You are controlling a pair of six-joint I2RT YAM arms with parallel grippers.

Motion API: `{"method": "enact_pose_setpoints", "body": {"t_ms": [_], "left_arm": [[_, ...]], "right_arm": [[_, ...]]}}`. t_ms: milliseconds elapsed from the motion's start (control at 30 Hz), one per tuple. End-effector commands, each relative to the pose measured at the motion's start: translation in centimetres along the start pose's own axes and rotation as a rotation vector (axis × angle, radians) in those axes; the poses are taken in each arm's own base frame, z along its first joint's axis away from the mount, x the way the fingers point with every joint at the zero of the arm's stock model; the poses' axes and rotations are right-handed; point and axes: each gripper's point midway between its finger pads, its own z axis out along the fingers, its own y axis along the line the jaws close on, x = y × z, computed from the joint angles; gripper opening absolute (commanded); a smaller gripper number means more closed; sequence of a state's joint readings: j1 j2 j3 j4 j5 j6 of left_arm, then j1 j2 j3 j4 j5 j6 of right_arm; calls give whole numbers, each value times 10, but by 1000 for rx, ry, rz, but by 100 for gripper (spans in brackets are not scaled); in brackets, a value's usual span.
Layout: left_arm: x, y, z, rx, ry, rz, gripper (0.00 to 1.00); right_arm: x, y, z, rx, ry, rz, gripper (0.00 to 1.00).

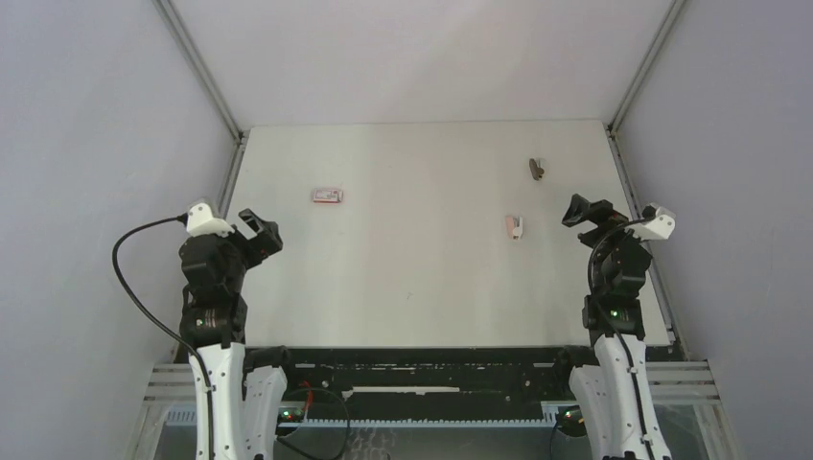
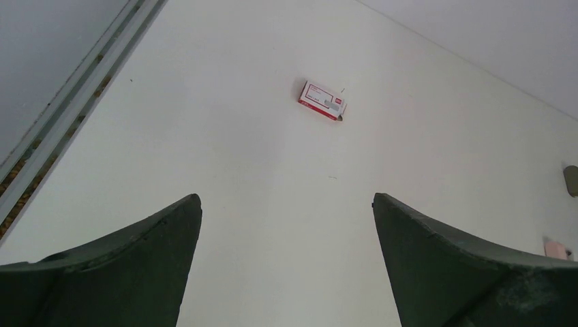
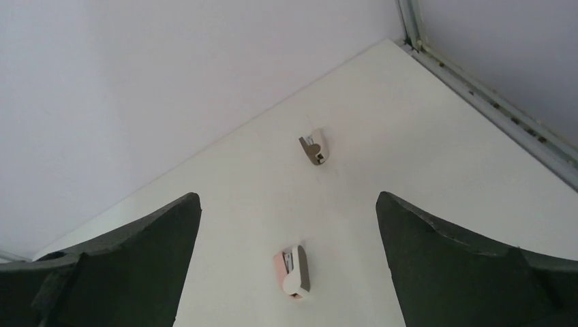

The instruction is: Load the staples into the stapler

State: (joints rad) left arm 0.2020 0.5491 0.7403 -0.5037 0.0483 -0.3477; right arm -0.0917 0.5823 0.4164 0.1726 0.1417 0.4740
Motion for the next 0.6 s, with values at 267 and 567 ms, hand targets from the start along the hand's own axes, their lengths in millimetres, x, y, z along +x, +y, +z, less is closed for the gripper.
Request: {"method": "enact_pose_setpoints", "body": {"t_ms": [267, 567], "left_arm": [[0, 14, 13, -93, 21, -46, 100], [18, -3, 26, -18, 73, -106, 100]], "right_arm": [[12, 14, -4, -104, 151, 136, 100], [35, 26, 7, -124, 342, -9, 96]]}}
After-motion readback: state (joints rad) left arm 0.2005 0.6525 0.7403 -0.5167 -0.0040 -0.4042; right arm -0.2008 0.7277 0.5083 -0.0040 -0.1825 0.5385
